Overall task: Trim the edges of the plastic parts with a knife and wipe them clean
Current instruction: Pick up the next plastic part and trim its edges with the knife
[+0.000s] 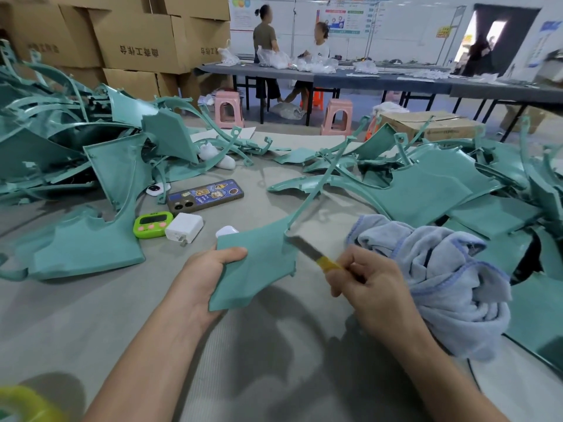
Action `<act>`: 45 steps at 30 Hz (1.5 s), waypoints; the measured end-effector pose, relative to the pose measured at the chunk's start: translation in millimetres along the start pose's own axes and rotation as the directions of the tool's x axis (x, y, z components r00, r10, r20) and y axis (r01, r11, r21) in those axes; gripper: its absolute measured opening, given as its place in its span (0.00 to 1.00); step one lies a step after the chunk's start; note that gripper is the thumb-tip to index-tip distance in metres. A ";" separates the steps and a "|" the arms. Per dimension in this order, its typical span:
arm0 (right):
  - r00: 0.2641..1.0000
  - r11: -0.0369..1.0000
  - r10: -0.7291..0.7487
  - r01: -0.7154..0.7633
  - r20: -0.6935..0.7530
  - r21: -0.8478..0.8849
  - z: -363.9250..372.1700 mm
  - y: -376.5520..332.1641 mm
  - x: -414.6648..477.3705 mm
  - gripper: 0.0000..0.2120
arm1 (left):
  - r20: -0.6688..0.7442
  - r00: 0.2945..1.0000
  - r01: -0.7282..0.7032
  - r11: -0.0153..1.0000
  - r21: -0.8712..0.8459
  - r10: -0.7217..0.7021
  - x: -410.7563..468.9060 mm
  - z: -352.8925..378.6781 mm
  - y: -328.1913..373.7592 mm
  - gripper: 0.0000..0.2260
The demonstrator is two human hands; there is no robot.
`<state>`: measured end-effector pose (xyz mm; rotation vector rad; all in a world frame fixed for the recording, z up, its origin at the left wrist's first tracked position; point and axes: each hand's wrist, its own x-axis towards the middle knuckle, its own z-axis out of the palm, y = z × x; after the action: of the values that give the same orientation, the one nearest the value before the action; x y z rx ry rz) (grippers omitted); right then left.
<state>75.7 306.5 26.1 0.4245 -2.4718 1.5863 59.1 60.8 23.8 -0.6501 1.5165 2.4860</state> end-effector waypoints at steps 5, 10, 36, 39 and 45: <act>0.998 0.994 0.058 -0.058 0.000 -0.097 11.7 0.5 -2.6 0.12 | -0.017 0.999 0.032 0.999 -0.012 -0.032 -2.4 4.0 0.7 0.11; 0.998 0.996 0.056 -0.055 -0.007 0.073 9.8 -1.3 -2.3 0.13 | -0.039 0.999 0.018 1.000 0.008 -0.018 -4.4 2.7 2.8 0.08; 0.975 0.991 -0.033 0.004 0.218 0.132 15.1 -15.1 -12.2 0.09 | -0.108 0.993 -0.042 0.999 -0.010 0.041 -9.4 19.0 -3.6 0.07; 0.946 0.999 -0.033 0.029 0.323 0.018 26.0 -18.0 -20.9 0.06 | -0.056 0.998 0.014 0.994 -0.110 -0.020 -12.3 22.5 -4.7 0.07; 0.977 0.996 0.083 -0.085 -0.194 -0.001 20.2 -7.7 -9.6 0.12 | -0.059 0.998 0.002 0.999 -0.046 -0.004 -11.8 27.7 -9.9 0.06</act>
<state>87.5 286.6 21.4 0.1562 -2.3763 1.5652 65.3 90.9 31.9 -0.7388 1.4808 2.5276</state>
